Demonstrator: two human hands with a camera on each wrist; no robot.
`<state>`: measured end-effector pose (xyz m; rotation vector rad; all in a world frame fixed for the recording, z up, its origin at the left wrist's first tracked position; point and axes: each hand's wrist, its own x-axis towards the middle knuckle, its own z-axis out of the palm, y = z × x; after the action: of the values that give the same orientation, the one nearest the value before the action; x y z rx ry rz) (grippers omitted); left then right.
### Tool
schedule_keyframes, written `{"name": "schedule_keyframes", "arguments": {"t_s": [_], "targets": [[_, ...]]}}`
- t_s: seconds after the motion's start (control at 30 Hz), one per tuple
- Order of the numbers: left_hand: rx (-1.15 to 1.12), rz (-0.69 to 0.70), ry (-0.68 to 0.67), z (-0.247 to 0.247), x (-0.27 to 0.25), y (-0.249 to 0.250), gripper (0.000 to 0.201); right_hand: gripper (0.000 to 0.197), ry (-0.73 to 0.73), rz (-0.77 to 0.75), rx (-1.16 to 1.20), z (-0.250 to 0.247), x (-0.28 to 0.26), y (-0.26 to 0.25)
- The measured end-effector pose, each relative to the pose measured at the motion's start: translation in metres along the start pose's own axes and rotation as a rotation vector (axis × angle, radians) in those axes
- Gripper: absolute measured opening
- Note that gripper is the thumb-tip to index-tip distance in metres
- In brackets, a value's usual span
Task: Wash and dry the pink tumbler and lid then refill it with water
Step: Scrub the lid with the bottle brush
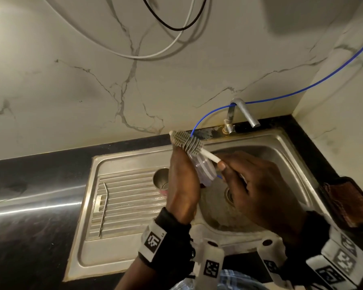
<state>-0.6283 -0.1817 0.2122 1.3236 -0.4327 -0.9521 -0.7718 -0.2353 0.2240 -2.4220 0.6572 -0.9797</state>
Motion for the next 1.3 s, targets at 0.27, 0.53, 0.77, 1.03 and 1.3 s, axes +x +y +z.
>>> {"name": "schedule_keyframes", "arguments": {"t_s": [0.27, 0.53, 0.77, 1.03, 1.3], "targets": [[-0.319, -0.255, -0.024, -0.026, 0.008, 0.023, 0.081, 0.014, 0.067, 0.121, 0.025, -0.019, 0.001, 0.003], [-0.399, -0.293, -0.156, -0.025, 0.005, 0.022, 0.07, 0.015, 0.05, 0.223, 0.09, -0.008, -0.019, -0.002], [-0.229, -0.321, -0.242, -0.023, 0.0, 0.017, 0.065, 0.023, 0.099, 0.242, 0.061, -0.008, -0.008, 0.004], [-0.149, -0.132, -0.15, -0.018, 0.001, 0.009, 0.043, 0.027, 0.038, 0.211, 0.016, -0.007, 0.002, 0.0], [-0.092, 0.081, 0.105, -0.007, 0.012, 0.007, 0.041, 0.028, 0.027, 0.101, -0.035, 0.008, -0.001, -0.017]]}}
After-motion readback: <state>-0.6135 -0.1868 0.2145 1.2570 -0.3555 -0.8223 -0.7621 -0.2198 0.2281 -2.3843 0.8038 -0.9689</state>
